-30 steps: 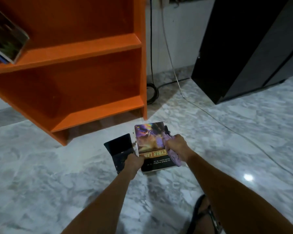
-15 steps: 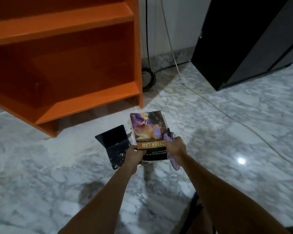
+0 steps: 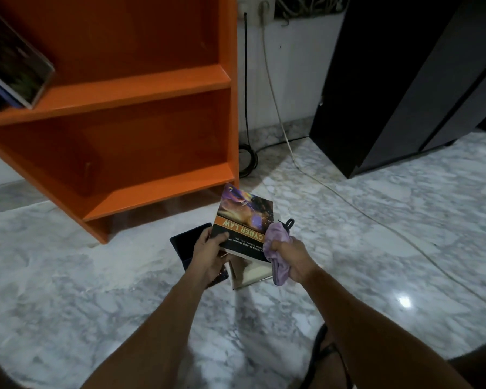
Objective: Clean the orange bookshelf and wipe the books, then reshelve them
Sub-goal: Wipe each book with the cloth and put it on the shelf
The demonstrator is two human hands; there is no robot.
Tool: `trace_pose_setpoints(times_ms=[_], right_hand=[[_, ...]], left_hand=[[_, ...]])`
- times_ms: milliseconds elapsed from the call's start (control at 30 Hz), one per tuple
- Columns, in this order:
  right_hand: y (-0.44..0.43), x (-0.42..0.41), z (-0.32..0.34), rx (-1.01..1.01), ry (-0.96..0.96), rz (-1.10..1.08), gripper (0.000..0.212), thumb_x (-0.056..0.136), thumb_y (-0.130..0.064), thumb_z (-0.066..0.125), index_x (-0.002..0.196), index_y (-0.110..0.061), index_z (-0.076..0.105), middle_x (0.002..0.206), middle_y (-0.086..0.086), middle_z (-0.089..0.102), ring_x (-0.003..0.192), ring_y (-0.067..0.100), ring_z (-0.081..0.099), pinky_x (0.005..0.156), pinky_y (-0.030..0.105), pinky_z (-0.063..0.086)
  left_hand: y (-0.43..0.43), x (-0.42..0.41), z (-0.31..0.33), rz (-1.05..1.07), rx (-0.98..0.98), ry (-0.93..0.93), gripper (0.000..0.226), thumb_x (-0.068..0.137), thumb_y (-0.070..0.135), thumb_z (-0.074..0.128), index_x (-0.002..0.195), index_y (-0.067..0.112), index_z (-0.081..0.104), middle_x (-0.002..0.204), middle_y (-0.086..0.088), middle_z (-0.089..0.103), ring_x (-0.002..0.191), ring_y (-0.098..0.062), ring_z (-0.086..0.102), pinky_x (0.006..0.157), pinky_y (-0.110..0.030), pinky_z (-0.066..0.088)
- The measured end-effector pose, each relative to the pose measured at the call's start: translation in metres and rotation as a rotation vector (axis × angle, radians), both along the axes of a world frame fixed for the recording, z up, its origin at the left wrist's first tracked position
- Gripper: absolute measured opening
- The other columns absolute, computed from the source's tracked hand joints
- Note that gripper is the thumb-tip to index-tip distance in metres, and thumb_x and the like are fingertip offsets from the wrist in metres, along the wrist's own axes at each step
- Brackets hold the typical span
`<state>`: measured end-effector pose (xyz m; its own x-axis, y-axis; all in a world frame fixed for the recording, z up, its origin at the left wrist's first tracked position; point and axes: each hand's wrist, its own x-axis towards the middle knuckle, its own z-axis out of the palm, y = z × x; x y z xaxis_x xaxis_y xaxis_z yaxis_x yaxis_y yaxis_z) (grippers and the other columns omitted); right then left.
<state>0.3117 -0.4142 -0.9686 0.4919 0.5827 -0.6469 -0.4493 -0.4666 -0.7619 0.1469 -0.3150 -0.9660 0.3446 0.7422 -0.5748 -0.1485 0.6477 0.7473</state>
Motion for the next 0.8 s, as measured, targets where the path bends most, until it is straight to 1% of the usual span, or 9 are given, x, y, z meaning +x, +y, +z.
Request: trace_pose_setpoints(times_ms=[100, 233, 367, 433, 500, 567, 633, 700, 800], right_hand=[[0.007, -0.008, 0.031, 0.108, -0.008, -0.045, 0.027, 0.075, 0.010, 0.067, 0.100, 0.000, 0.062, 0.084, 0.014, 0.066, 0.068, 0.024, 0.064, 0.056, 0.030, 0.049], [0.014, -0.018, 0.082, 0.247, -0.050, 0.044, 0.020, 0.080, 0.013, 0.060, 0.090, -0.005, 0.061, 0.078, 0.012, 0.060, 0.061, 0.018, 0.059, 0.048, 0.023, 0.047], [0.022, -0.005, 0.132, 0.185, -0.406, 0.224, 0.036, 0.062, -0.020, 0.071, 0.098, -0.015, 0.067, 0.095, 0.010, 0.073, 0.082, 0.024, 0.070, 0.071, 0.036, 0.056], [0.030, -0.002, 0.162, 0.152, -0.674, 0.192, 0.033, 0.070, -0.033, 0.066, 0.101, -0.021, 0.061, 0.095, 0.008, 0.072, 0.085, 0.026, 0.070, 0.079, 0.046, 0.059], [0.035, -0.010, 0.191, 0.237, -0.934, 0.208, 0.034, 0.083, -0.039, 0.065, 0.112, -0.025, 0.055, 0.105, 0.001, 0.067, 0.089, 0.022, 0.067, 0.079, 0.047, 0.058], [0.038, -0.030, 0.209, 0.348, -1.119, 0.388, 0.046, 0.091, -0.045, 0.060, 0.132, -0.028, 0.049, 0.121, -0.002, 0.060, 0.099, 0.018, 0.062, 0.083, 0.042, 0.055], [0.038, -0.051, 0.205, 0.381, -1.310, 0.713, 0.050, 0.097, -0.055, 0.043, 0.141, -0.031, 0.048, 0.128, 0.003, 0.053, 0.111, 0.021, 0.053, 0.091, 0.042, 0.048], [0.040, -0.063, 0.187, 0.441, -1.472, 0.912, 0.056, 0.097, -0.058, 0.032, 0.139, -0.028, 0.053, 0.134, 0.007, 0.051, 0.120, 0.025, 0.049, 0.096, 0.047, 0.046], [0.046, -0.055, 0.172, 0.564, -1.540, 0.951, 0.052, 0.098, -0.047, 0.039, 0.140, -0.021, 0.054, 0.143, 0.014, 0.048, 0.128, 0.031, 0.048, 0.105, 0.046, 0.042]], left_hand=[[-0.006, 0.000, 0.030, -0.001, -0.053, -0.131, 0.024, 0.090, 0.001, 0.059, 0.113, 0.007, 0.058, 0.105, -0.018, 0.067, 0.099, -0.035, 0.065, 0.076, -0.053, 0.058], [-0.016, 0.004, 0.073, -0.061, -0.085, -0.168, 0.013, 0.094, -0.002, 0.052, 0.104, 0.002, 0.057, 0.097, -0.019, 0.065, 0.088, -0.033, 0.064, 0.058, -0.046, 0.060], [-0.009, -0.009, 0.100, -0.015, -0.073, -0.279, 0.017, 0.093, -0.008, 0.046, 0.103, 0.003, 0.054, 0.100, -0.020, 0.065, 0.094, -0.035, 0.063, 0.065, -0.052, 0.058], [-0.007, -0.018, 0.110, -0.014, -0.051, -0.294, 0.018, 0.092, -0.009, 0.047, 0.102, 0.004, 0.054, 0.100, -0.019, 0.065, 0.096, -0.035, 0.063, 0.068, -0.054, 0.056], [-0.007, -0.023, 0.120, -0.023, -0.024, -0.287, 0.017, 0.092, -0.008, 0.047, 0.103, 0.004, 0.054, 0.100, -0.019, 0.066, 0.096, -0.035, 0.063, 0.067, -0.053, 0.057], [-0.008, -0.027, 0.130, -0.039, 0.011, -0.297, 0.018, 0.092, -0.008, 0.048, 0.105, 0.002, 0.054, 0.101, -0.020, 0.067, 0.096, -0.036, 0.064, 0.067, -0.053, 0.057], [-0.008, -0.031, 0.141, -0.090, 0.078, -0.324, 0.018, 0.091, -0.005, 0.048, 0.106, 0.001, 0.057, 0.097, -0.019, 0.070, 0.091, -0.033, 0.068, 0.069, -0.049, 0.059], [-0.009, -0.037, 0.152, -0.151, 0.190, -0.344, 0.018, 0.089, 0.000, 0.050, 0.103, 0.004, 0.062, 0.090, -0.014, 0.073, 0.081, -0.025, 0.071, 0.068, -0.044, 0.061], [-0.007, -0.052, 0.160, -0.175, 0.234, -0.328, 0.018, 0.093, 0.004, 0.048, 0.105, 0.005, 0.062, 0.085, -0.012, 0.074, 0.075, -0.022, 0.072, 0.061, -0.042, 0.061]])
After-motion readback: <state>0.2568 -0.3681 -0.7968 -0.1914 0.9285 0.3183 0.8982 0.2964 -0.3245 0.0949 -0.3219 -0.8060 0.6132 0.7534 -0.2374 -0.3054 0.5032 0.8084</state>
